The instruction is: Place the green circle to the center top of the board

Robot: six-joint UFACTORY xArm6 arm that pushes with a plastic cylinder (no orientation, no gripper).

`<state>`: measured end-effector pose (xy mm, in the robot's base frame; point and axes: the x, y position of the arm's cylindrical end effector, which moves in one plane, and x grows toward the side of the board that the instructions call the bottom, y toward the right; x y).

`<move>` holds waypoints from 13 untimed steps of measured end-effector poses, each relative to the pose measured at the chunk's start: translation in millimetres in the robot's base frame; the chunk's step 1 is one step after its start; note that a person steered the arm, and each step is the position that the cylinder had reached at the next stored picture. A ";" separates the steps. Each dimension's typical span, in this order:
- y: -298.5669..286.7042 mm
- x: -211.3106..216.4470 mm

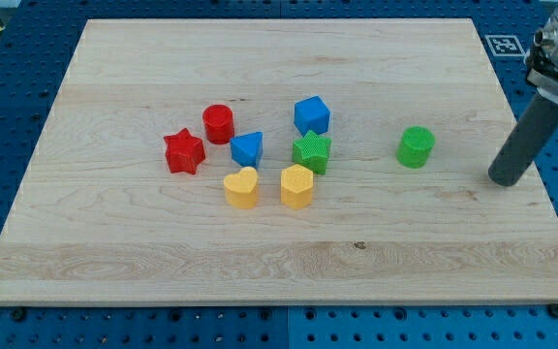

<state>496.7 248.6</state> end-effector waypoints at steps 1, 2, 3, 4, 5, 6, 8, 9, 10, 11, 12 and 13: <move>-20.2 5.8; -51.3 5.7; -73.8 5.7; -78.5 -2.8; -81.6 -17.2; -90.1 -31.1; -105.6 -38.6; -106.6 -52.8; -106.9 -77.7; -101.8 -88.6; -72.9 -88.6; -65.3 -100.1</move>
<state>396.6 183.2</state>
